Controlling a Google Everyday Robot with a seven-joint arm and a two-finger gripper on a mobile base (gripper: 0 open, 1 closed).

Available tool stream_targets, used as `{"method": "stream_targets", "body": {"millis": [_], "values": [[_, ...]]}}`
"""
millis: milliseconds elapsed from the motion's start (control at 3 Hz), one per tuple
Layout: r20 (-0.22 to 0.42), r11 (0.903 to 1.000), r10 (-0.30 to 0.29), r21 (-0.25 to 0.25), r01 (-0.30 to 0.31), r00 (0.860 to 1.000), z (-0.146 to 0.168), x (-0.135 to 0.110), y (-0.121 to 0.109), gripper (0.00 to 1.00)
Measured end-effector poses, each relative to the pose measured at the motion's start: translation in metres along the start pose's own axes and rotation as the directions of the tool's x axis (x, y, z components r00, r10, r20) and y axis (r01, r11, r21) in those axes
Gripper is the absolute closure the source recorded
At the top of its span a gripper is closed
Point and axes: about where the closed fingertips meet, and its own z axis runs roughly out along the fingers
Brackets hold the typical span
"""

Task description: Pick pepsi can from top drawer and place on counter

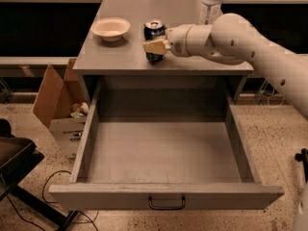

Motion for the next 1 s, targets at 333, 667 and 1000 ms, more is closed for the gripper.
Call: {"method": "stream_targets", "body": {"millis": [333, 667, 1000], "values": [[0.0, 1.0, 0.0, 0.0, 0.0, 1.0, 0.0, 0.0, 0.0, 0.55], [0.0, 1.0, 0.0, 0.0, 0.0, 1.0, 0.0001, 0.0, 0.0, 0.33], [0.0, 1.0, 0.0, 0.0, 0.0, 1.0, 0.0001, 0.0, 0.0001, 0.02]]}}
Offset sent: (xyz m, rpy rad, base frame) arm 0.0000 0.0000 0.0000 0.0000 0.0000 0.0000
